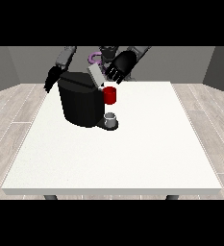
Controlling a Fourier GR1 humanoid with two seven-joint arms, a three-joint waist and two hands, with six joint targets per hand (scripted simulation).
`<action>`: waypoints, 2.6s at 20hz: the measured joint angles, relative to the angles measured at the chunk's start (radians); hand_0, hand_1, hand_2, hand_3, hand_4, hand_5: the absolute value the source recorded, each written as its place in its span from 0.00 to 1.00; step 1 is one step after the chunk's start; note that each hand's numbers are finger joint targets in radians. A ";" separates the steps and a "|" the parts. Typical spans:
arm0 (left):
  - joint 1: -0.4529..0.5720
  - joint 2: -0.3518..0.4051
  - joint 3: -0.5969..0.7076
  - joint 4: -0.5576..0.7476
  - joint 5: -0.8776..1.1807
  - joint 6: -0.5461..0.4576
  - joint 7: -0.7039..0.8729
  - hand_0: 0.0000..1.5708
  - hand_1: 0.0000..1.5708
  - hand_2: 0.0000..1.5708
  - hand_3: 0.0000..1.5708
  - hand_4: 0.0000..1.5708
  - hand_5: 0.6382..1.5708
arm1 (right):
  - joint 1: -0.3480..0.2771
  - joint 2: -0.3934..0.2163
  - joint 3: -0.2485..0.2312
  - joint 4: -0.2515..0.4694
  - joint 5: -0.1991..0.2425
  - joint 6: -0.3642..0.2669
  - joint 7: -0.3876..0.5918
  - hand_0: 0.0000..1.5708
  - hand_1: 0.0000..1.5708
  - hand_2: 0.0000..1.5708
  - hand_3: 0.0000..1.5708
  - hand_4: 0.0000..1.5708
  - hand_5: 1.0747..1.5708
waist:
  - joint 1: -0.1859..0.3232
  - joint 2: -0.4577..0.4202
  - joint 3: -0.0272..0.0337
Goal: Insert the coffee pod into the coffee machine and close the lid
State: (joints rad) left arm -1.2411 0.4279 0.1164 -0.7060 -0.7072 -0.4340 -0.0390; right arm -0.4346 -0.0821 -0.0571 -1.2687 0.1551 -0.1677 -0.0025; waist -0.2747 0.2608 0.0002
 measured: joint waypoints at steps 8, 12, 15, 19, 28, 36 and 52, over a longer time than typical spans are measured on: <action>-0.012 0.006 0.002 0.038 -0.011 -0.003 -0.007 0.80 0.80 0.82 0.78 0.28 1.00 | -0.006 0.006 0.010 -0.012 0.011 -0.009 0.025 0.00 0.00 0.00 0.00 0.08 1.00 | -0.018 0.019 0.0000; 0.009 -0.007 -0.007 0.042 -0.022 0.016 -0.025 0.77 0.77 0.80 0.78 0.27 1.00 | 0.004 0.011 0.007 -0.009 0.012 -0.018 0.005 0.00 0.00 0.00 0.00 0.07 1.00 | -0.011 0.024 -0.0001; -0.004 -0.014 -0.006 0.048 -0.020 0.006 -0.024 0.76 0.76 0.79 0.76 0.28 1.00 | -0.011 0.012 0.003 0.002 0.017 -0.028 0.004 0.00 0.00 0.00 0.00 0.11 1.00 | -0.004 0.030 0.0000; -0.010 -0.002 -0.003 0.058 -0.027 0.015 -0.036 0.74 0.74 0.78 0.76 0.27 1.00 | -0.016 0.009 0.001 -0.004 0.012 -0.022 0.006 0.00 0.00 0.00 0.00 0.00 1.00 | -0.017 0.041 0.0002; -0.037 0.010 0.005 0.067 -0.034 0.022 -0.049 0.77 0.77 0.79 0.76 0.22 1.00 | -0.034 0.000 -0.010 0.012 0.008 -0.022 0.003 0.00 0.00 0.00 0.00 0.09 1.00 | -0.018 0.052 -0.0002; -0.039 0.022 0.008 0.075 -0.053 0.066 -0.063 0.78 0.78 0.79 0.74 0.00 1.00 | -0.026 0.003 0.000 -0.002 0.008 -0.014 0.010 0.00 0.00 0.00 0.00 0.00 1.00 | -0.037 0.050 -0.0002; -0.033 0.043 -0.031 0.074 -0.126 0.140 -0.141 0.73 0.73 0.73 0.61 0.00 1.00 | -0.052 0.004 -0.007 -0.009 0.014 -0.034 0.023 0.00 0.00 0.00 0.00 0.00 1.00 | -0.031 0.089 0.0017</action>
State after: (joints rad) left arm -1.2739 0.4713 0.0852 -0.6319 -0.8329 -0.2938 -0.1795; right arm -0.4867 -0.0782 -0.0646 -1.2782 0.1687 -0.2014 0.0209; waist -0.3058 0.3493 0.0019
